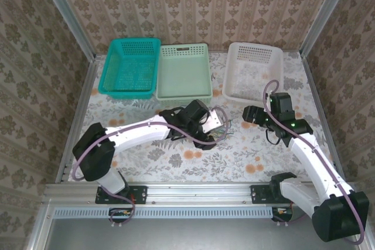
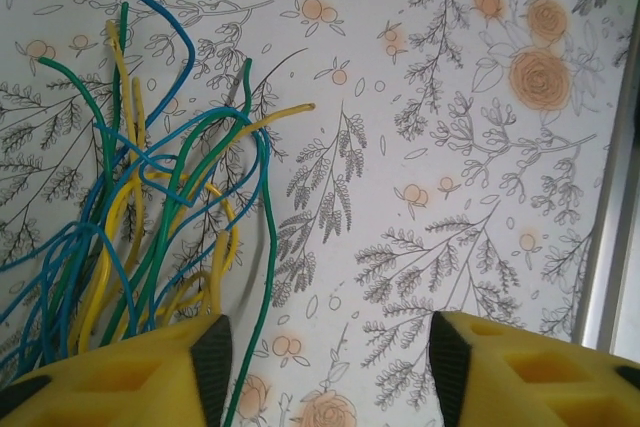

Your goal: Untangle the cables

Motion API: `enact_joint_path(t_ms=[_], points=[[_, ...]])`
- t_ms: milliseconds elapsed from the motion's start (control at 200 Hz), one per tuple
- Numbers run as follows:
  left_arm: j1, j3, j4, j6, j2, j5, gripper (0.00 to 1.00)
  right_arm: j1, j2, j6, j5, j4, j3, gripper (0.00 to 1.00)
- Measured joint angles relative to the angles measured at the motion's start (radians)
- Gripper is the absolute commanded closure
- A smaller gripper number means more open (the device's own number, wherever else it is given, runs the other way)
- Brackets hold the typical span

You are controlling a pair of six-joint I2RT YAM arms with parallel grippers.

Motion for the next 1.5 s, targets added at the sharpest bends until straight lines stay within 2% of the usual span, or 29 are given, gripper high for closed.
enact_joint_path(t_ms=[185, 310, 375, 500, 595, 670, 980, 1500], points=[[-0.001, 0.077, -0.040, 0.041, 0.138, -0.024, 0.56, 0.000, -0.002, 0.007, -0.030, 0.022, -0.027, 0.15], [-0.001, 0.097, -0.057, 0.050, 0.199, -0.045, 0.69, 0.000, -0.002, 0.011, -0.032, 0.033, -0.047, 0.15], [-0.001, 0.100, -0.058, 0.050, 0.211, -0.066, 0.70, 0.000, -0.002, 0.014, -0.035, 0.033, -0.052, 0.15], [0.000, 0.102, -0.058, 0.048, 0.213, -0.107, 0.64, 0.000, -0.016, 0.013, -0.037, 0.033, -0.055, 0.15], [0.000, 0.102, -0.060, 0.046, 0.210, -0.138, 0.52, 0.000, -0.032, 0.012, -0.037, 0.033, -0.055, 0.15], [0.000, 0.098, -0.064, 0.040, 0.194, -0.162, 0.48, 0.000, -0.035, 0.012, -0.037, 0.033, -0.055, 0.15], [-0.009, 0.079, -0.096, 0.040, 0.049, -0.262, 0.47, 0.000, -0.035, 0.010, -0.051, 0.033, -0.056, 0.15], [-0.018, 0.048, -0.115, 0.047, 0.138, -0.269, 0.51, 0.000, -0.035, 0.010, -0.056, 0.033, -0.056, 0.15]])
